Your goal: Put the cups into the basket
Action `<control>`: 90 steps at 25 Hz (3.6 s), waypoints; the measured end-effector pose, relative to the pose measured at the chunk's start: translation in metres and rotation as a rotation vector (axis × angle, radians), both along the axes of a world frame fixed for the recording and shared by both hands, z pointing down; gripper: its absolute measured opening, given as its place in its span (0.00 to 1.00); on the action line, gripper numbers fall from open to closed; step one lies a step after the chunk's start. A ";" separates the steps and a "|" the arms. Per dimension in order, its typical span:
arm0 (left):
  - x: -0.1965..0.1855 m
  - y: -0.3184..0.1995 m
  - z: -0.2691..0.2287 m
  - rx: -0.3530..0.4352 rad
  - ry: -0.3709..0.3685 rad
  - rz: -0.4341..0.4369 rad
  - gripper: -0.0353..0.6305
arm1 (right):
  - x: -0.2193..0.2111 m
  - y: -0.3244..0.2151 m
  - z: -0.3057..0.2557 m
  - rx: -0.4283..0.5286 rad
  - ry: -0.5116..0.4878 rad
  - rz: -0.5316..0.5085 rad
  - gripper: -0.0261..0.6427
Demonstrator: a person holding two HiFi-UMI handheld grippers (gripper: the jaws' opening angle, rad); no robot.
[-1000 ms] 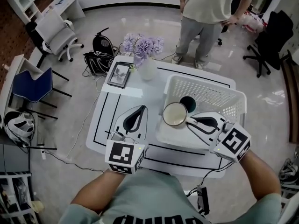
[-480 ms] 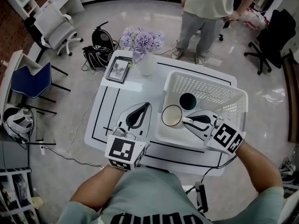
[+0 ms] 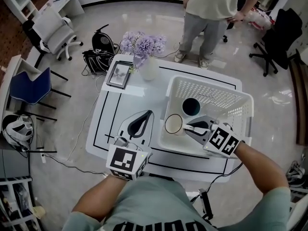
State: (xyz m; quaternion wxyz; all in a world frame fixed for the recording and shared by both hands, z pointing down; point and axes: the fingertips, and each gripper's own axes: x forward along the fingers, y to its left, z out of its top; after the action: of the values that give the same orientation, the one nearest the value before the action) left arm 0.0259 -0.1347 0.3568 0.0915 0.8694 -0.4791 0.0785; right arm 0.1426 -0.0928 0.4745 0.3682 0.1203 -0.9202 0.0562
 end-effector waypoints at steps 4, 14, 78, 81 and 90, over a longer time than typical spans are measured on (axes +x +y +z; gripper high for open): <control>0.001 0.001 0.000 0.002 0.000 0.004 0.06 | 0.000 0.004 0.018 -0.022 0.045 -0.021 0.14; 0.004 0.001 0.002 0.000 0.003 0.015 0.06 | 0.004 0.010 0.052 -0.057 0.130 -0.062 0.14; 0.035 0.018 -0.022 0.069 0.016 0.153 0.06 | 0.058 0.001 -0.021 0.132 0.333 0.102 0.14; 0.035 0.021 -0.026 0.078 0.018 0.162 0.06 | 0.057 -0.001 -0.047 0.186 0.309 0.198 0.13; 0.030 0.030 -0.033 0.096 0.029 0.192 0.06 | 0.032 0.014 -0.114 0.280 0.125 0.514 0.11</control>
State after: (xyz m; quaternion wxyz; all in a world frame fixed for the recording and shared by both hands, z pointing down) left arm 0.0558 -0.1045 0.3242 0.0486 0.9157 -0.3955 0.0513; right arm 0.1744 -0.0787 0.3607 0.3775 0.4023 -0.8340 0.0126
